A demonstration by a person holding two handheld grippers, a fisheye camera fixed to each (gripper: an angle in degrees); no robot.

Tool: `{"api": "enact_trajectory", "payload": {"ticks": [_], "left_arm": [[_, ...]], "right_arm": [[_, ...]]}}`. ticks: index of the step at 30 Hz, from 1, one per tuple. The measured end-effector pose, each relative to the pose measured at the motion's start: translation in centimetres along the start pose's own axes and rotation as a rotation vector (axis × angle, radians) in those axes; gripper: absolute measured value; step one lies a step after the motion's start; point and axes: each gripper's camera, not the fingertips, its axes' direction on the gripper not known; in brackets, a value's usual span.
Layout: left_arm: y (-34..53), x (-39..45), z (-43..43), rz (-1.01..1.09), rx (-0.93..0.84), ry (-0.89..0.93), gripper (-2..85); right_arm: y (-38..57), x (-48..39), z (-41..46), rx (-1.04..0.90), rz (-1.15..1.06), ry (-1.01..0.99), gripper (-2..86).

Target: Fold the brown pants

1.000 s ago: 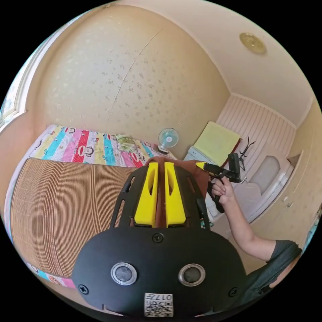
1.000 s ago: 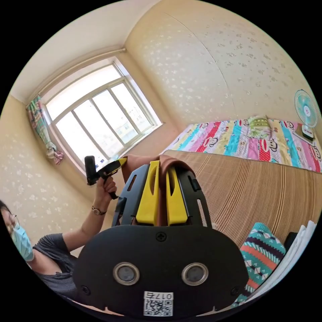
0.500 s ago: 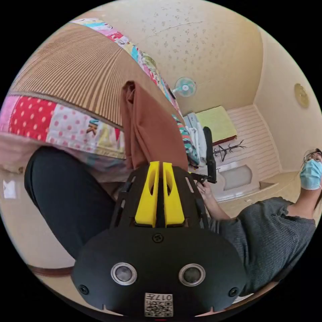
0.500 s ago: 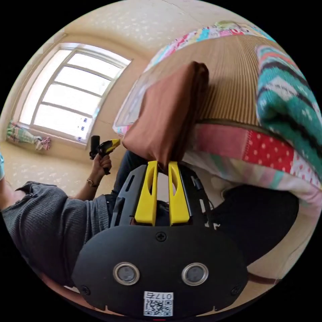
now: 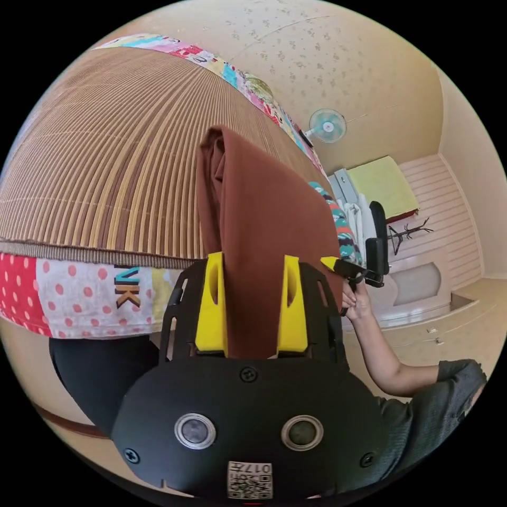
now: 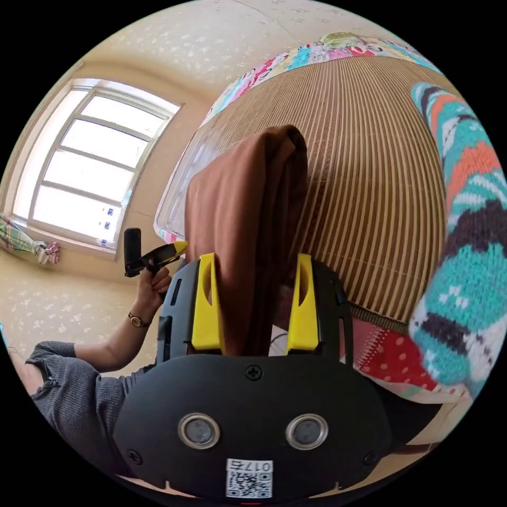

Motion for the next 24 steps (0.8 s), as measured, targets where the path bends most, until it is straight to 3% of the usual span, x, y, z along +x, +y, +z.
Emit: {"api": "enact_trajectory", "payload": {"ticks": [5,10,13,18,24], "left_arm": [[-2.7,2.2,-2.4,0.112,-0.081,-0.056,5.5],[-7.4,-1.2,-10.8,0.059,0.055,-0.074,5.7],[-7.6,-5.2,-17.8,-0.037,0.172,-0.163,7.5],[4.3,-10.8,-28.8,-0.198,0.381,-0.193,11.9],[23.5,-13.9,-31.3,-0.426,0.449,-0.28,11.8]], "right_arm": [[-2.3,0.8,2.0,-0.011,0.101,-0.061,14.4],[-7.6,-1.6,7.3,0.006,0.22,-0.201,13.3],[-12.3,-5.1,12.0,-0.027,0.209,-0.164,13.4],[-18.7,-11.5,20.8,-0.054,0.199,-0.09,13.9],[-21.5,-18.7,34.0,-0.005,0.335,-0.173,13.9]]}}
